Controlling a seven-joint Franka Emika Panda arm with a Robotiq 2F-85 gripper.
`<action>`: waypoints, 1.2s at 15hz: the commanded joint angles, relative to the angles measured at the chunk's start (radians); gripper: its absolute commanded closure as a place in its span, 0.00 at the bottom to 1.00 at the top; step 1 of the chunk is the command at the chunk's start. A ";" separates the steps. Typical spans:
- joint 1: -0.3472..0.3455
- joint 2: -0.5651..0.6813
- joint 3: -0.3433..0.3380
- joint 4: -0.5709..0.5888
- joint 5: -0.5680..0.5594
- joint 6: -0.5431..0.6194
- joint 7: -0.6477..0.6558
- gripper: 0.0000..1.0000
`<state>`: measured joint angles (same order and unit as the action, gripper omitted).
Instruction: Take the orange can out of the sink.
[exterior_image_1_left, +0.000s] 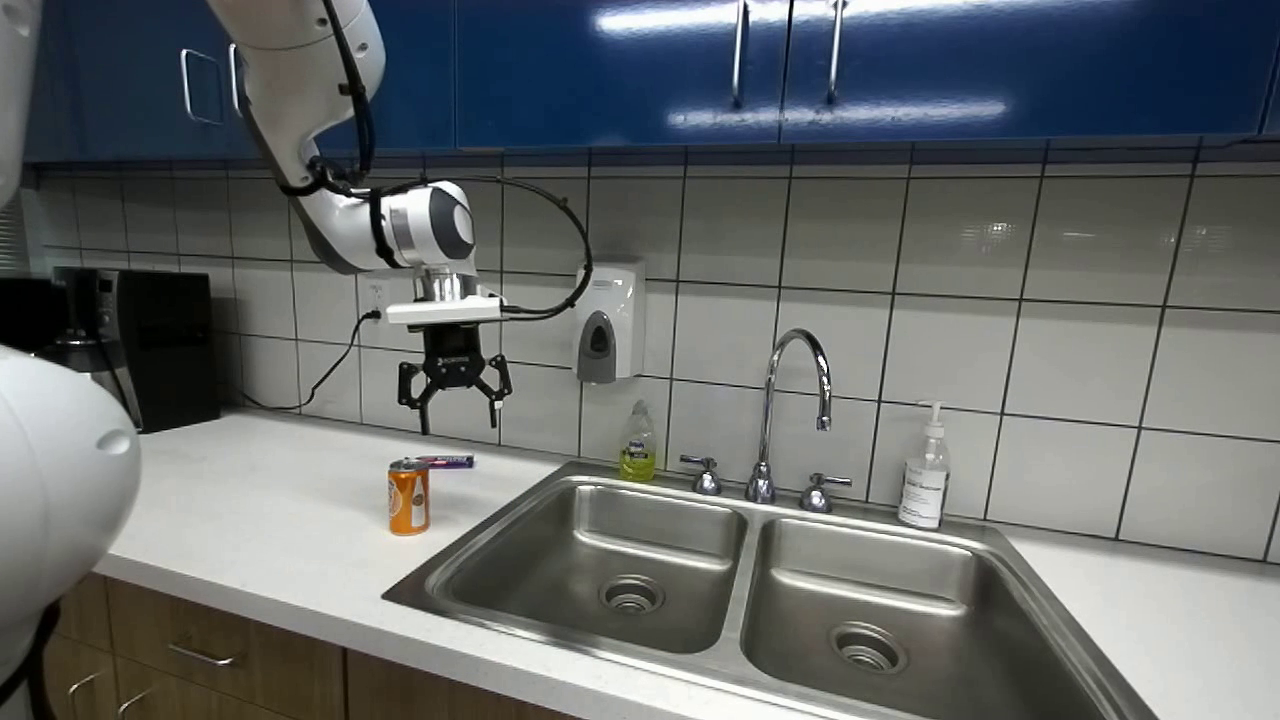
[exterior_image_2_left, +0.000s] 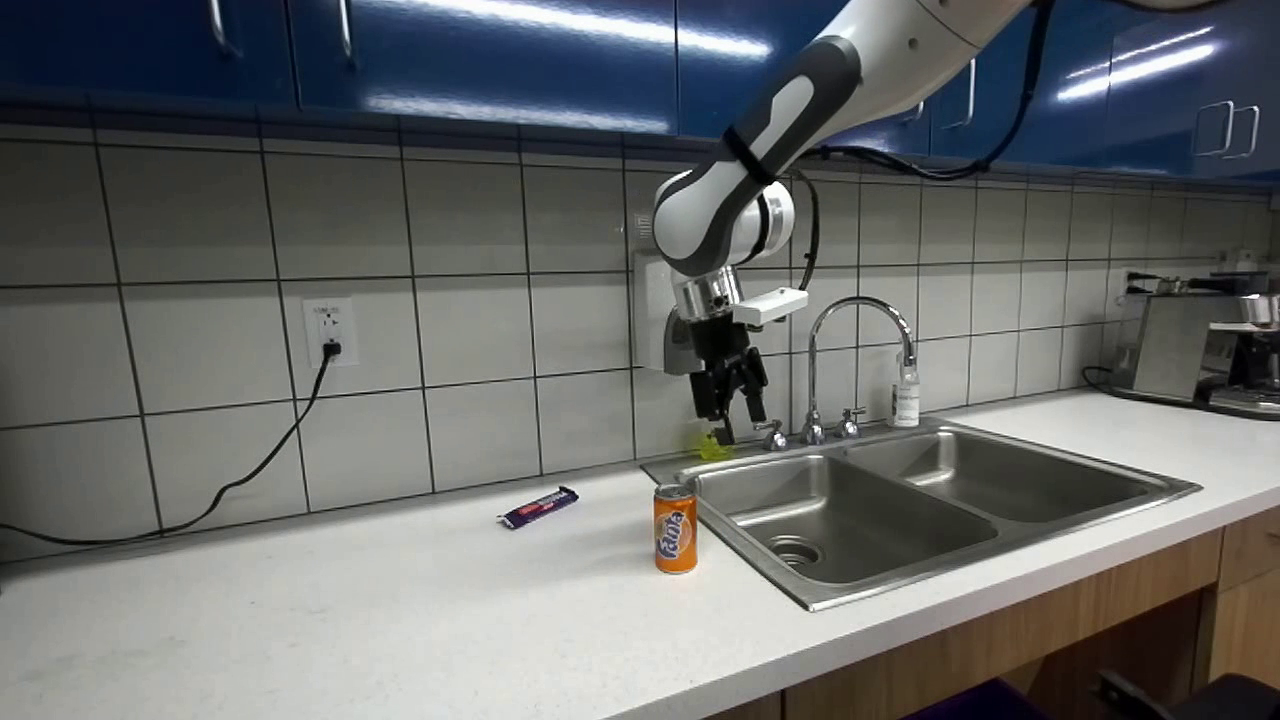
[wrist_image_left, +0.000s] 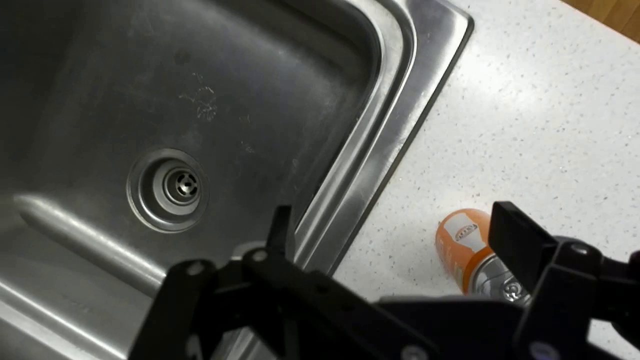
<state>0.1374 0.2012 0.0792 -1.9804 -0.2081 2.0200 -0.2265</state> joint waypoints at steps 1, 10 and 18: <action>-0.012 -0.114 0.006 -0.098 -0.004 -0.038 0.055 0.00; -0.022 -0.353 0.003 -0.282 0.020 -0.129 0.186 0.00; -0.067 -0.597 -0.007 -0.415 0.036 -0.164 0.383 0.00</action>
<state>0.0969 -0.2886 0.0641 -2.3330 -0.1863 1.8756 0.0858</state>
